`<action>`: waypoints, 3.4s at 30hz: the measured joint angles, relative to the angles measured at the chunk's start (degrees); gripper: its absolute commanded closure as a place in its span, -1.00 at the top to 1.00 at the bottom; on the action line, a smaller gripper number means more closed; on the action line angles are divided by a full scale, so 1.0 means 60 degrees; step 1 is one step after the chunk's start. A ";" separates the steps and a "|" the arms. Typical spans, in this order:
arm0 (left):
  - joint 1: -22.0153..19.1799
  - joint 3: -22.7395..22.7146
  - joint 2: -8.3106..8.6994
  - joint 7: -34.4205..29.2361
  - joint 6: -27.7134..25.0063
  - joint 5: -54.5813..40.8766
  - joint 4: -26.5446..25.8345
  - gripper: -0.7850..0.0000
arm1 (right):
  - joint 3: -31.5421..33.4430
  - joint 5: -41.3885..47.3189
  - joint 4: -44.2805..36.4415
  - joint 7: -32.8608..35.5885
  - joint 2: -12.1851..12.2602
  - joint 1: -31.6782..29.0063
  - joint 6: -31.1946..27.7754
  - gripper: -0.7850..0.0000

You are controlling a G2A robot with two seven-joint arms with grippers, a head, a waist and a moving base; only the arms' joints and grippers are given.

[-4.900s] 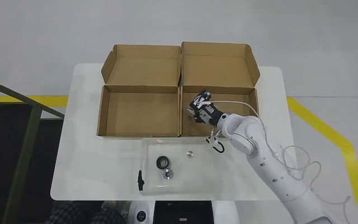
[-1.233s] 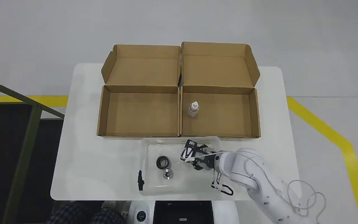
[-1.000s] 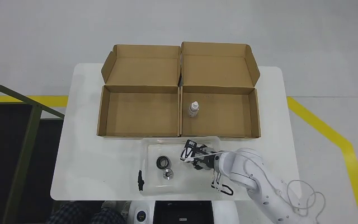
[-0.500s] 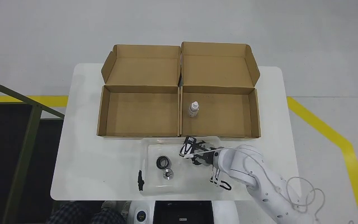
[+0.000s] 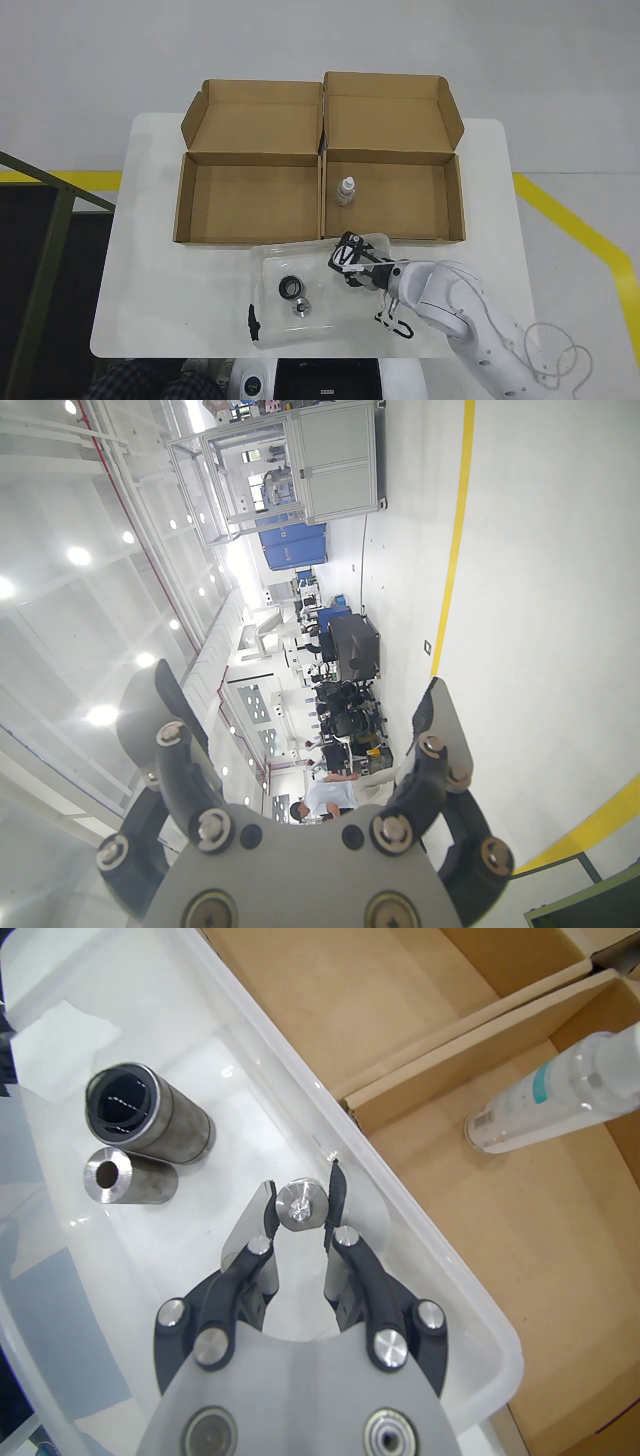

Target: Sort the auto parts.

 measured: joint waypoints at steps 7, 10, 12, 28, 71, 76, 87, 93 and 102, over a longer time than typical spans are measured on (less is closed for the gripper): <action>0.0000 0.0000 0.0000 0.0000 0.0000 0.0000 0.0000 1.00 | 0.0467 0.0224 -0.0942 -0.0079 0.0107 -0.0463 -0.0148 -1.00; 0.0000 0.0000 0.0000 0.0000 0.0000 0.0000 0.0000 1.00 | 0.0719 0.0421 -0.1195 -0.0369 0.0138 -0.0611 -0.0139 -1.00; 0.0000 0.0000 0.0000 0.0000 0.0000 0.0000 0.0000 1.00 | 0.0882 0.0597 -0.1275 -0.0633 0.0150 -0.0705 -0.0099 -1.00; 0.0000 0.0000 0.0000 0.0000 0.0000 0.0000 0.0000 1.00 | 0.1842 0.1910 -0.1372 -0.2487 0.0193 -0.1044 -0.0112 -1.00; 0.0000 0.0000 0.0000 0.0000 0.0000 0.0000 0.0000 1.00 | 0.2487 0.2182 0.0285 -0.1558 0.0192 0.0182 0.0509 -1.00; 0.0000 0.0000 0.0000 0.0000 0.0000 0.0000 0.0000 1.00 | 0.2012 0.1785 0.0883 -0.0653 0.0150 0.0986 0.0396 -1.00; 0.0000 0.0000 0.0000 0.0000 0.0000 0.0000 0.0000 1.00 | 0.1123 0.1645 0.2318 0.0573 -0.0007 0.2400 0.0450 -0.98; 0.0000 0.0000 0.0000 0.0000 0.0000 0.0000 0.0000 1.00 | 0.0633 0.1526 0.3006 0.0951 -0.0112 0.2936 0.0536 -0.95; 0.0000 0.0000 0.0000 0.0000 0.0000 0.0000 0.0000 1.00 | 0.0219 0.1444 0.3586 0.1059 -0.0236 0.3415 0.0736 -0.70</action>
